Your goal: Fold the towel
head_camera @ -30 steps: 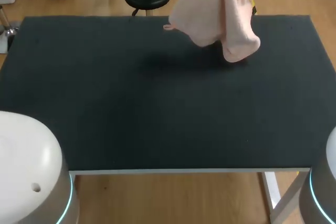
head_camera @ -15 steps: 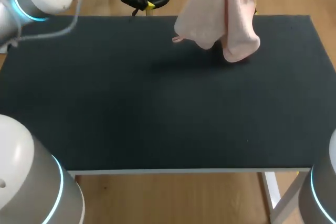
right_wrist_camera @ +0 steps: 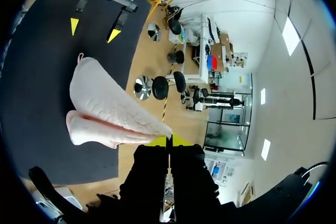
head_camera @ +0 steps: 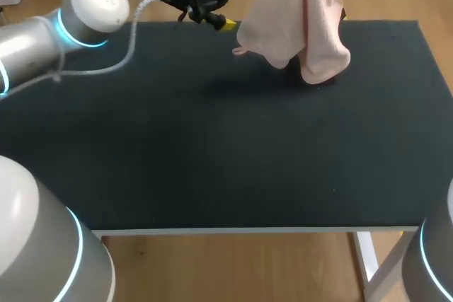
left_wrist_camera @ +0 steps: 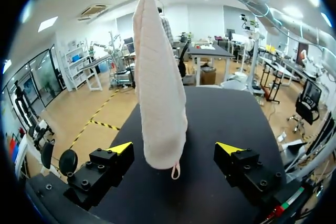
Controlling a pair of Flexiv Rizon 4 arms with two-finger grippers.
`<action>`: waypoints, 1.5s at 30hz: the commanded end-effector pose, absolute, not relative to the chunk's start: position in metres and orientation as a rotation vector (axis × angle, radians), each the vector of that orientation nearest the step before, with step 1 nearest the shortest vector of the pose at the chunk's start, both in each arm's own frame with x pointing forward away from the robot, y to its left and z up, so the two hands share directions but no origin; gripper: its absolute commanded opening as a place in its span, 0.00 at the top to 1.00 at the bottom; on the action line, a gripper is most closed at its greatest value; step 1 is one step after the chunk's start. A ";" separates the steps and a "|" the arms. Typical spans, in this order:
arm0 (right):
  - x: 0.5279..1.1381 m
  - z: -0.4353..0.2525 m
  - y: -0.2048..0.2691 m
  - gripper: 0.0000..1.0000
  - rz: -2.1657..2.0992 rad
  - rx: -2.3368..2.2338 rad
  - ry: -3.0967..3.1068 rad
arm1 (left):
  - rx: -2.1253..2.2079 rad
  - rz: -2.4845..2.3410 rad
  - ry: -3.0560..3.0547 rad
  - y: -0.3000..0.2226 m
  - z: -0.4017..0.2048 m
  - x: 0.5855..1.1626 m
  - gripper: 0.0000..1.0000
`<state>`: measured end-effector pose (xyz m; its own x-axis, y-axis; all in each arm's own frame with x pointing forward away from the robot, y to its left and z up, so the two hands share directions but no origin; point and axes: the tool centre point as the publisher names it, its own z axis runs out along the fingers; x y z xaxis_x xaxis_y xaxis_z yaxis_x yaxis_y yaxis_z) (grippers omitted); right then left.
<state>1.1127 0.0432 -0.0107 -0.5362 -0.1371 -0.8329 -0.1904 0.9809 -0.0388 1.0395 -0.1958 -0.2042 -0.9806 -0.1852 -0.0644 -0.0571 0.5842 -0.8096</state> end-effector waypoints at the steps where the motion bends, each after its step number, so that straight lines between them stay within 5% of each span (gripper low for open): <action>1: 1.115 -0.011 0.039 1.00 0.073 -0.240 2.148 | -0.178 -1.379 2.680 -0.225 -0.218 1.047 0.00; 24: 1.117 -0.013 0.034 1.00 0.064 -0.276 2.164 | -0.165 -1.428 2.715 -0.282 -0.246 1.056 0.00; 45: 1.118 -0.012 0.035 1.00 0.068 -0.293 2.165 | -0.219 -1.376 2.672 -0.268 -0.244 1.077 0.00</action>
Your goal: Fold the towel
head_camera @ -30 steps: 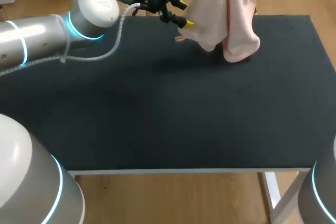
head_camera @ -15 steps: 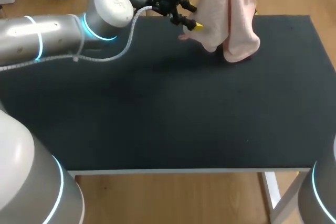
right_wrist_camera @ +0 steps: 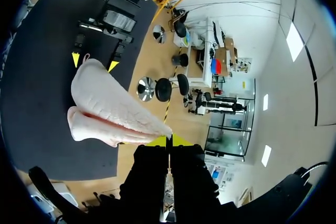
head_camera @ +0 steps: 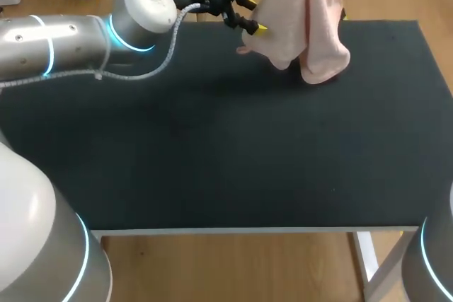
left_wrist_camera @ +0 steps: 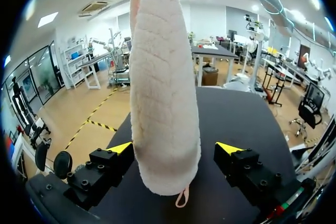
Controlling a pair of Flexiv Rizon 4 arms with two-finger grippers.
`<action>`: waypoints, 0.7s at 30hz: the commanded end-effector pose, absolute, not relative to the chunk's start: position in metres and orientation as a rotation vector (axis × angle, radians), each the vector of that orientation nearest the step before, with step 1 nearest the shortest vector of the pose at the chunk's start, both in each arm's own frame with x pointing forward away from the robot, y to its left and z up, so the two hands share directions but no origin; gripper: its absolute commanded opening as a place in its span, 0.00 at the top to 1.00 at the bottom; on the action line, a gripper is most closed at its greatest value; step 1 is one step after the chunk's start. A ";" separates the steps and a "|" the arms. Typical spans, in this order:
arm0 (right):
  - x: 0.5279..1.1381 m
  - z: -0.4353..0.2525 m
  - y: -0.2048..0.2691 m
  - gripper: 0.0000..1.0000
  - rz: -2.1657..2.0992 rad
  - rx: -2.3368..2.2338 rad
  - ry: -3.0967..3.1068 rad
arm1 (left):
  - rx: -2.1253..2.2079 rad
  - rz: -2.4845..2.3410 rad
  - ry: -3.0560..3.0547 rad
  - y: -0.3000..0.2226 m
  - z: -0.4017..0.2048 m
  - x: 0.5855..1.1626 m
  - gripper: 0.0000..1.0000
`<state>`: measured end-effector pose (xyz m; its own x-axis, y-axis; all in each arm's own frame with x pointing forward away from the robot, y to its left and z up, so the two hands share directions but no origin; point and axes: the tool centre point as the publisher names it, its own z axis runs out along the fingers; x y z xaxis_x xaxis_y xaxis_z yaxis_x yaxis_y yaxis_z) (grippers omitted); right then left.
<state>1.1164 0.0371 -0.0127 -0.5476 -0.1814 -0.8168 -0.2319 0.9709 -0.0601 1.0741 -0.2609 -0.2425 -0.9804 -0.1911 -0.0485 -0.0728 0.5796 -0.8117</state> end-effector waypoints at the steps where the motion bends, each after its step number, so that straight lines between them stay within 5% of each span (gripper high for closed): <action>1: 1.118 -0.012 0.035 1.00 0.067 -0.294 2.165 | -0.219 -1.377 2.671 -0.269 -0.244 1.076 0.00; 2: 1.118 -0.012 0.035 1.00 0.066 -0.294 2.165 | -0.218 -1.380 2.671 -0.270 -0.244 1.076 0.30; 3: 1.118 -0.012 0.035 1.00 0.065 -0.294 2.165 | -0.217 -1.381 2.672 -0.271 -0.244 1.075 0.42; 6: 1.118 -0.012 0.034 1.00 0.064 -0.295 2.164 | -0.215 -1.376 2.679 -0.273 -0.244 1.075 0.98; 21: 1.114 -0.006 0.034 1.00 0.080 -0.292 2.154 | -0.151 -1.226 2.751 -0.253 -0.226 1.073 1.00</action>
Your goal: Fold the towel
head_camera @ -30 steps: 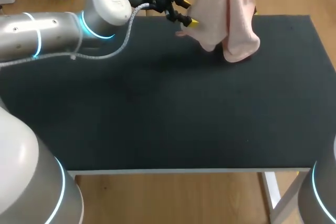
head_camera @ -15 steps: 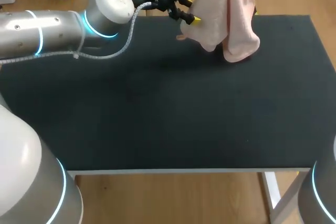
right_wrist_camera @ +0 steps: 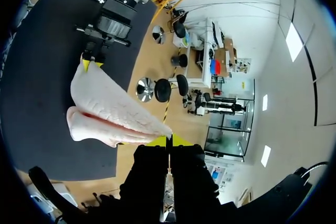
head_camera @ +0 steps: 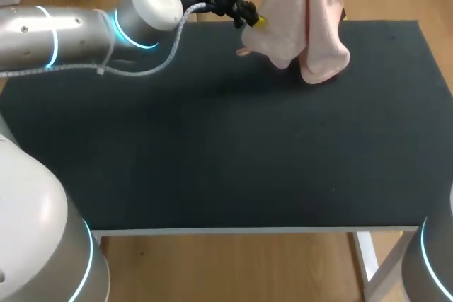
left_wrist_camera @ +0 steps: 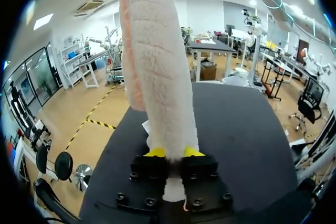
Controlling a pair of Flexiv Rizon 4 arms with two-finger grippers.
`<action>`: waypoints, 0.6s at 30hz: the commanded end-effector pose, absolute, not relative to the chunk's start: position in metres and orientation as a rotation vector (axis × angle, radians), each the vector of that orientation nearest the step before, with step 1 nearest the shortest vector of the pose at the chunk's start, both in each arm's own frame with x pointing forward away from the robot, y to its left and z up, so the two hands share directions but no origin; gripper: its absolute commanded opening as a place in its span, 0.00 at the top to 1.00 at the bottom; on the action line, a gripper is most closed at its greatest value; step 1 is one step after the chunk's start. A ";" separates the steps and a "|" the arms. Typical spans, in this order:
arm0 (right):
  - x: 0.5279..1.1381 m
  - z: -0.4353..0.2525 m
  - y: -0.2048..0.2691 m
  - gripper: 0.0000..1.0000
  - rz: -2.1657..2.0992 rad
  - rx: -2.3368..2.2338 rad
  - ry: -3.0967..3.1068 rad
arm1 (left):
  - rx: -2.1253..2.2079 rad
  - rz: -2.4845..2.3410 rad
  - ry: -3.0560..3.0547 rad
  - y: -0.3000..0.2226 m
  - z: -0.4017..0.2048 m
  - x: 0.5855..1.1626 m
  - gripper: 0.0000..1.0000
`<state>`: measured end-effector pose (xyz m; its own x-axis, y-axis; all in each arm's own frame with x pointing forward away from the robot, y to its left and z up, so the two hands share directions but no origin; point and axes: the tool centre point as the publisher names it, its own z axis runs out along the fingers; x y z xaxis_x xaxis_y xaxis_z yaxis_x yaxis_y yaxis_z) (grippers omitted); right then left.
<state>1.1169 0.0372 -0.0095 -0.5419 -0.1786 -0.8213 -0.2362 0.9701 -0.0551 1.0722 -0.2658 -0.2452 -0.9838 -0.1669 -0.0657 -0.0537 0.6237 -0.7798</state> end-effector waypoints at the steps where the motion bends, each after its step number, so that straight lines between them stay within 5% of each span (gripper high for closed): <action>1: 1.114 -0.004 0.033 1.00 0.082 -0.294 2.149 | -0.152 -1.224 2.740 -0.247 -0.221 1.075 1.00; 18: 1.111 0.027 0.014 1.00 0.069 -0.311 2.114 | -0.013 -0.649 2.624 -0.136 -0.080 1.127 1.00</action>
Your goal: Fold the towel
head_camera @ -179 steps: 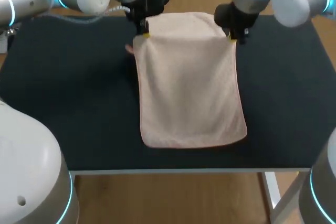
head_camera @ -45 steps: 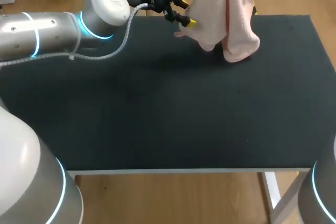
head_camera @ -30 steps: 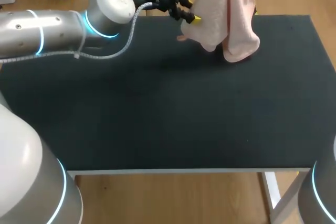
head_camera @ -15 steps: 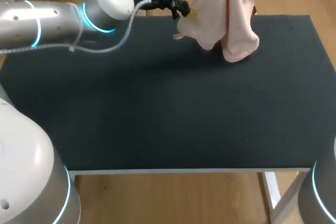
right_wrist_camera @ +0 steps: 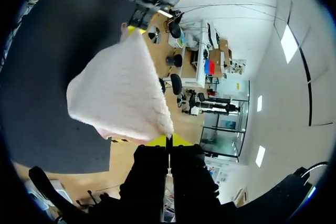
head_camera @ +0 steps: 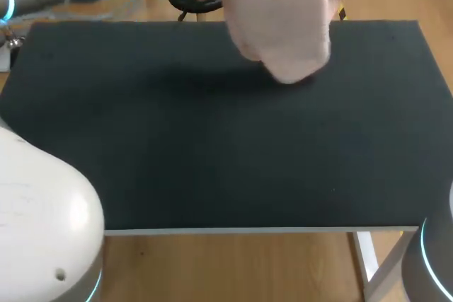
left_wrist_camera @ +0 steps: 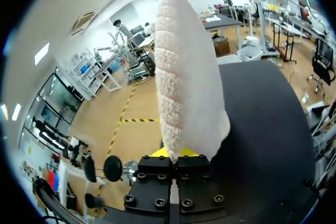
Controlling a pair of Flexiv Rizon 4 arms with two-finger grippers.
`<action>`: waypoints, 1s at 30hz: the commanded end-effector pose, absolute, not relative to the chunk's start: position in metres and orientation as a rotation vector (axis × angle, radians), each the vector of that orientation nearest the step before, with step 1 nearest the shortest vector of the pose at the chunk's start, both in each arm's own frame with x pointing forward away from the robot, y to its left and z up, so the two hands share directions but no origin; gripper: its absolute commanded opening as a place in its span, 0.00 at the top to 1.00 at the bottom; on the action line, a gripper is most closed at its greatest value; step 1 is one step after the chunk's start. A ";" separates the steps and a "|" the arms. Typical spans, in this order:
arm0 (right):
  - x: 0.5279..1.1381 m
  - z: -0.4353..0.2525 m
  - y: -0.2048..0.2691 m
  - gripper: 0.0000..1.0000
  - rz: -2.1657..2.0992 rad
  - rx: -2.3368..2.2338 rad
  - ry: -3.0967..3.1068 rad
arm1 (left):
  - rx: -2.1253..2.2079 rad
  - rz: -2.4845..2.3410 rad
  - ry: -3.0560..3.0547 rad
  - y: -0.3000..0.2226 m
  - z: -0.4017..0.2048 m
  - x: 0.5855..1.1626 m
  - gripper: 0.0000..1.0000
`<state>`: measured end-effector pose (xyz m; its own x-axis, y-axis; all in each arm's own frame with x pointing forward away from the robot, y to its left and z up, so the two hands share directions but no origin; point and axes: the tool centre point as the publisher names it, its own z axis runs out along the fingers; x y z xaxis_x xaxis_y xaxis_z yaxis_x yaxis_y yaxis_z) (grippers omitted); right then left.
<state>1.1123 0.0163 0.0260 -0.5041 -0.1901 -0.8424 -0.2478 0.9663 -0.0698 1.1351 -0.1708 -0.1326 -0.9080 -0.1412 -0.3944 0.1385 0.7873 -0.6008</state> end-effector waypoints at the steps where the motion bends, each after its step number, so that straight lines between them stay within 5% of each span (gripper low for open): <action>1: 1.112 0.027 0.014 1.00 0.068 -0.312 2.113 | -0.002 -0.623 2.615 -0.132 -0.072 1.129 1.00; 16: 1.150 0.028 0.030 1.00 0.145 -0.399 2.003 | 0.085 -0.368 2.457 -0.092 0.004 1.180 1.00; 30: 1.078 -0.084 0.015 1.00 0.155 -0.510 2.186 | 0.287 -0.349 2.683 -0.100 -0.091 1.093 1.00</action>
